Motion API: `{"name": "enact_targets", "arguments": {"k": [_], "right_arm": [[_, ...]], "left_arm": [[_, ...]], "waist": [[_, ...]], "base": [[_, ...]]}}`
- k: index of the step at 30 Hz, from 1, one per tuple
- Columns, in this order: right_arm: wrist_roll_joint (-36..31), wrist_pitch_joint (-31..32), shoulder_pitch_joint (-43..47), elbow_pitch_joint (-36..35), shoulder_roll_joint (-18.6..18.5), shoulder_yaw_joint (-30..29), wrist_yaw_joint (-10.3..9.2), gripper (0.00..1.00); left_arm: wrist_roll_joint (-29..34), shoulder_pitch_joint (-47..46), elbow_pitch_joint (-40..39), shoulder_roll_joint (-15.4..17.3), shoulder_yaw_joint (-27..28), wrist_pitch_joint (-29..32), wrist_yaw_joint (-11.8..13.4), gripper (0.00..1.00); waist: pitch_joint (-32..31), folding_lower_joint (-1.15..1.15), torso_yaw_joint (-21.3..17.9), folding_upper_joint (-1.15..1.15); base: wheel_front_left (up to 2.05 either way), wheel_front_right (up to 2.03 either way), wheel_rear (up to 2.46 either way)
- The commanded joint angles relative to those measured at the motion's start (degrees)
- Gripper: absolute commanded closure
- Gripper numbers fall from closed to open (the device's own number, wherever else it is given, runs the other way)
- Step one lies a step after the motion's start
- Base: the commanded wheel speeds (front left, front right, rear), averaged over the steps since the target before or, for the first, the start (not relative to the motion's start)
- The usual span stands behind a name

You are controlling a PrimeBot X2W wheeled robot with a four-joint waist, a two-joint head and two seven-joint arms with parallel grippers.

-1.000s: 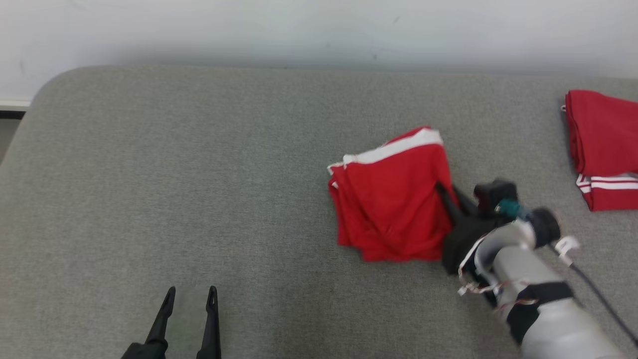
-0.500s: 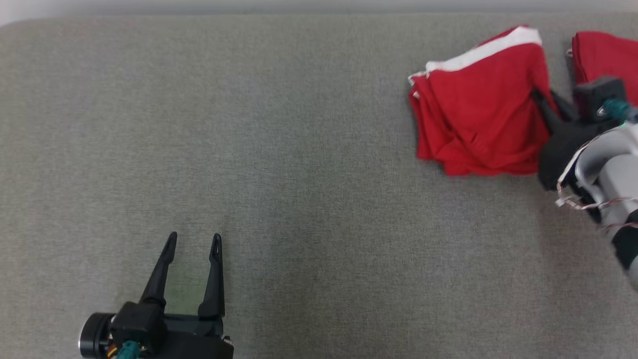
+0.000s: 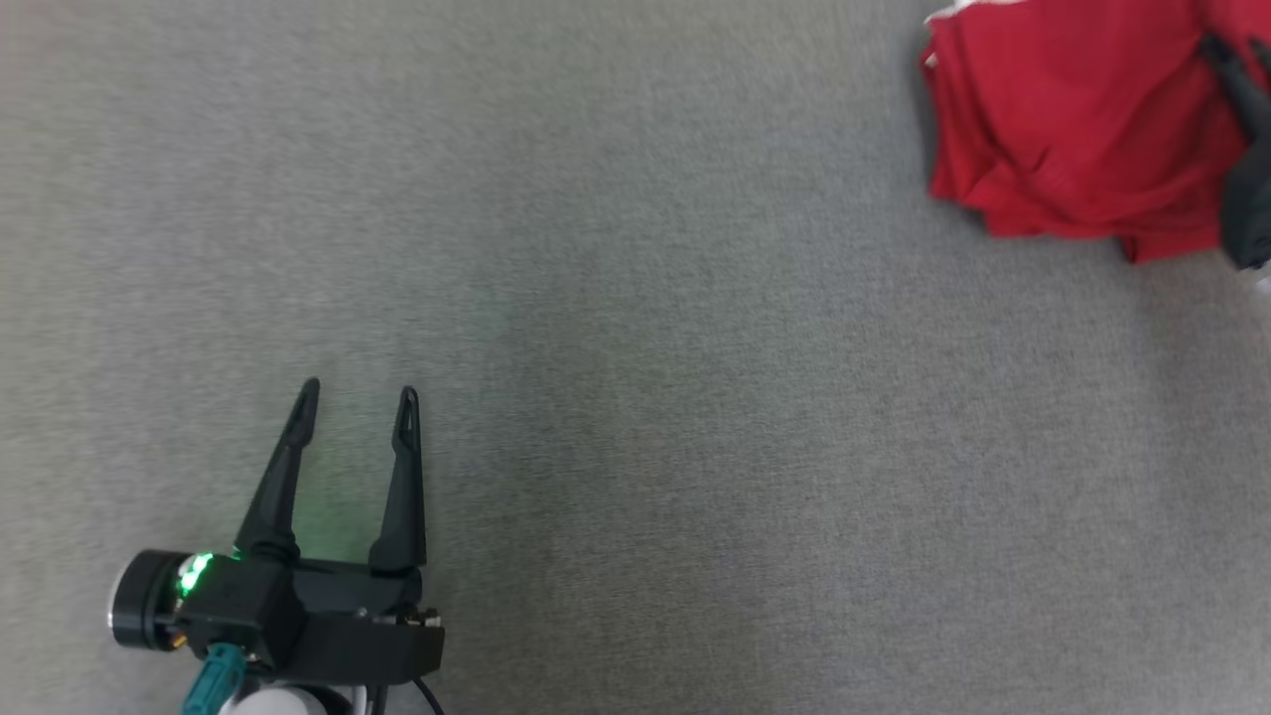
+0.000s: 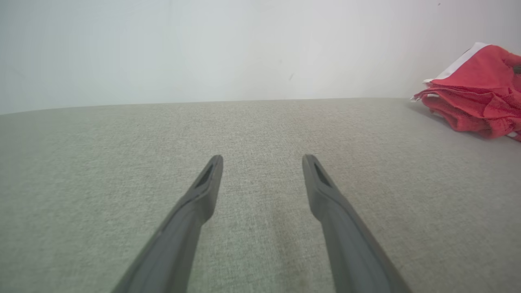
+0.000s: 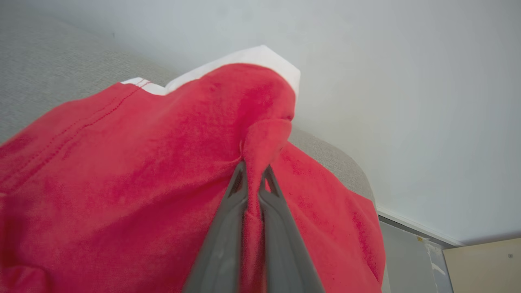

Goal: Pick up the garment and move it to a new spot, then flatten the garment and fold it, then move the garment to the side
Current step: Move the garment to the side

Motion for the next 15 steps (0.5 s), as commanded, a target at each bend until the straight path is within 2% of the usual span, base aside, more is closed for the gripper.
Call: {"name": "enact_targets", "arguments": {"k": [1, 10, 15], "right_arm": [[0.27, 0.41, -1.25, -0.52, -0.98, 0.36, -0.15, 1.0], [0.82, 2.25, -6.52, 1.15, -5.97, 0.36, -0.15, 1.0], [-2.38, 0.78, -9.11, 3.31, -7.58, 1.14, -0.15, 1.0]], "left_arm": [[0.78, -0.96, -0.71, 0.23, 0.31, -0.18, -0.33, 0.0], [1.86, -2.14, -3.92, 1.38, 1.4, -0.18, -0.85, 0.0], [2.14, -2.71, -4.71, 1.56, 1.44, -0.17, -0.99, 0.0]], "waist": [[3.43, -0.01, -2.97, -0.01], [7.94, -0.01, -5.19, -0.01], [9.36, -0.01, -5.33, -0.01]], "base": [[0.0, 0.0, 0.0], [0.0, 0.0, 0.0], [0.0, 0.0, 0.0]]}}
